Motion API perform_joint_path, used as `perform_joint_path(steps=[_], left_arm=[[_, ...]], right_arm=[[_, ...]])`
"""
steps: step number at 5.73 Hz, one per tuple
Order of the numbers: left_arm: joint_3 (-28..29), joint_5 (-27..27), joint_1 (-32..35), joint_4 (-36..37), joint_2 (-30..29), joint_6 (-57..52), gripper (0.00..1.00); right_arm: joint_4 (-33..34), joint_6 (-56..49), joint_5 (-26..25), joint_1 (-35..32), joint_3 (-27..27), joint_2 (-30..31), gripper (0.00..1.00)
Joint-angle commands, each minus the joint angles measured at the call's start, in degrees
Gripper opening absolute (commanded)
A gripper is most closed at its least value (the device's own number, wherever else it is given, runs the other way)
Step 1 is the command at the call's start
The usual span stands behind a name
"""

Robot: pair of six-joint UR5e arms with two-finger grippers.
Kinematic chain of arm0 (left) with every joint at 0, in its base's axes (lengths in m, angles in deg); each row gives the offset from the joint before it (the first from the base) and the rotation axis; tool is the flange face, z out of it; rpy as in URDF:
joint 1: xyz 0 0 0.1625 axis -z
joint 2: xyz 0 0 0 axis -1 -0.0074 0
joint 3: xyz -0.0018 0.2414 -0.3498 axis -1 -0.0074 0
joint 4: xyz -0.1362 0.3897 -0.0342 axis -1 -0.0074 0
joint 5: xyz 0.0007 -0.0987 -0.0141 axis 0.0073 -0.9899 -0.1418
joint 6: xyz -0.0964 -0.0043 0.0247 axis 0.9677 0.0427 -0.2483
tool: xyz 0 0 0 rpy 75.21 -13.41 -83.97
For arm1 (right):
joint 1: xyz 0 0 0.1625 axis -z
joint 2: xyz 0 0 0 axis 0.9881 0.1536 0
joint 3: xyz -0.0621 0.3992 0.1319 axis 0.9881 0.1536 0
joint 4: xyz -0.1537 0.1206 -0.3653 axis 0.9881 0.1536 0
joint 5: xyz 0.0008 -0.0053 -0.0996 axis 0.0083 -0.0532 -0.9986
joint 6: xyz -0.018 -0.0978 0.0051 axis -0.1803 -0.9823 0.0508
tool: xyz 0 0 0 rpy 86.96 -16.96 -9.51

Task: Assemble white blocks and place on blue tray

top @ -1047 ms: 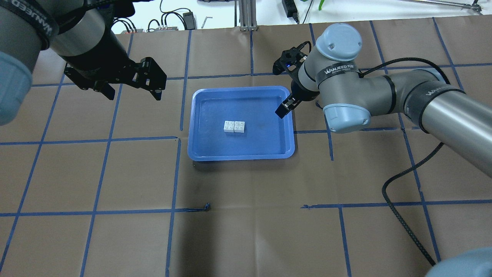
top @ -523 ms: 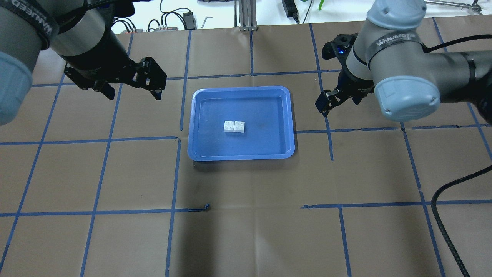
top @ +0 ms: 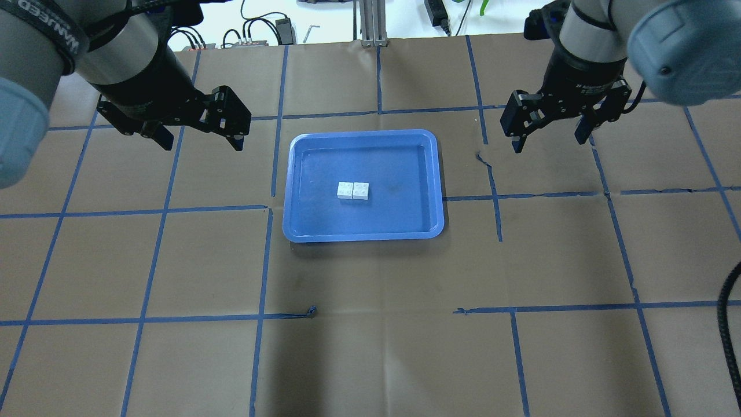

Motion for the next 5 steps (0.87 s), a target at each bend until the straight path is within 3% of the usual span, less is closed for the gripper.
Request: perform_joint_path(steps=[1,5], left_arm=[[0.0,0.0,0.0,0.0,0.0,0.0,0.99],[0.0,0.0,0.0,0.0,0.0,0.1,1.0]], right_arm=[[-3.0,4.5,0.8,-0.5,1.3,2.2,1.0],[-3.1,4.5,0.4,-0.5,1.2,2.1,1.0]])
